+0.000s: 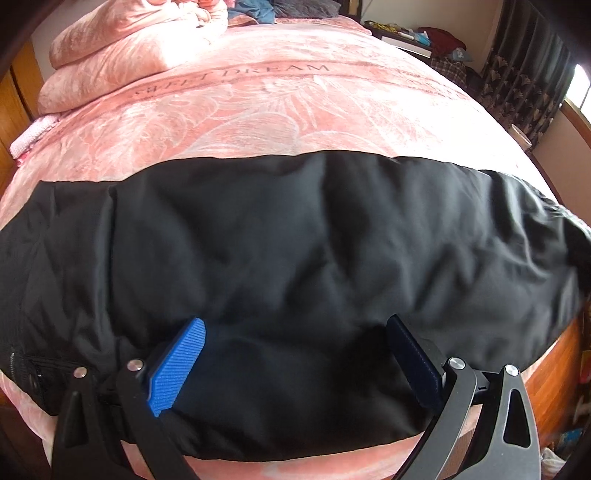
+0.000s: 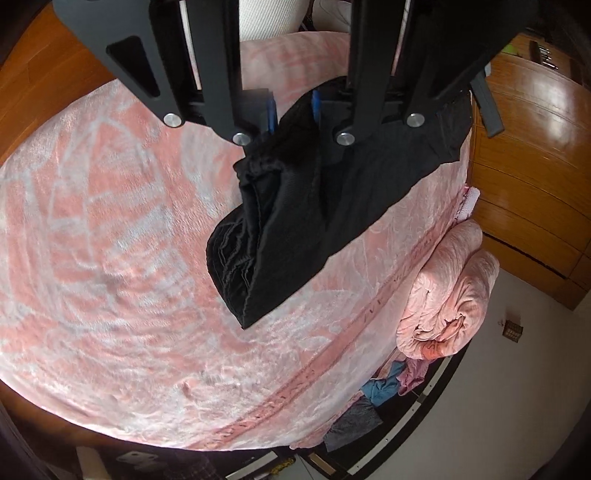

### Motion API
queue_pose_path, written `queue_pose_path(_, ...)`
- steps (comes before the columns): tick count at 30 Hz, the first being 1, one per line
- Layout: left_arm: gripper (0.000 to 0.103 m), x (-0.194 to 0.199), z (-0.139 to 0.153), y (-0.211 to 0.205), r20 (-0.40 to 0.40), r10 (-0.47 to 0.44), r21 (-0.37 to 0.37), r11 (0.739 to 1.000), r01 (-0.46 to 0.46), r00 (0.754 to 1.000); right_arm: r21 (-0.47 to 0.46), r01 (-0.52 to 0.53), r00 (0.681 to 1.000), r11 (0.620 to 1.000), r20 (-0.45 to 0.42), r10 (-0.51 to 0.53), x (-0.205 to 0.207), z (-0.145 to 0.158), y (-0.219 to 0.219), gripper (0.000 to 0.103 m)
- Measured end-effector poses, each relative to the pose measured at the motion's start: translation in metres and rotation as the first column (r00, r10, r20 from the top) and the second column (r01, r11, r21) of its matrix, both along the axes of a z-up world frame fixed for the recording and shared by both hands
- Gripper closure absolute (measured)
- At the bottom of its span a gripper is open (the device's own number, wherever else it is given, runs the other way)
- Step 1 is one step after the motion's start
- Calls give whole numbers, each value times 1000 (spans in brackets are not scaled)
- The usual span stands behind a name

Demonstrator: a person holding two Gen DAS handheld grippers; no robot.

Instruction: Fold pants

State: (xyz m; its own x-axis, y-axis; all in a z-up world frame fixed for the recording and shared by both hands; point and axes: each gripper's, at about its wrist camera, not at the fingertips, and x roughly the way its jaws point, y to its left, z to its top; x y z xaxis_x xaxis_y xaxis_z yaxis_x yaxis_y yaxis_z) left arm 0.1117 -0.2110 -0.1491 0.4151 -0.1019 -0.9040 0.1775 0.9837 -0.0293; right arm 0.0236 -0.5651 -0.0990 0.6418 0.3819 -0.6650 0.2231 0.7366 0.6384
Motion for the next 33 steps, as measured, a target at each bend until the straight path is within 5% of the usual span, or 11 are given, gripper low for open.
queue_pose_path(4,3,8,8,22,15,117,-87,989,-115,993,-124,-29,995,992,90,40,15,55,3,93)
queue_pose_path(7,4,14,11,17,18,111,-86,990,-109,994,-162,44,996,986,88,-30,11,59,-15,93)
queue_pose_path(13,3,9,-13,-6,3,1,5,1000,-1,1000,-134,147,970,980,-176,-169,-7,-45,-48,91)
queue_pose_path(15,3,6,-15,-5,19,-5,-3,1000,5,1000,-74,183,967,980,-168,-193,-16,-63,-51,91)
queue_pose_path(26,4,-1,-14,18,30,-22,20,1000,21,999,-224,172,963,959,-165,-211,-5,-29,-28,91)
queue_pose_path(33,4,0,14,51,42,39,-46,998,-37,998,-283,144,989,948,9,-148,-3,43,9,91)
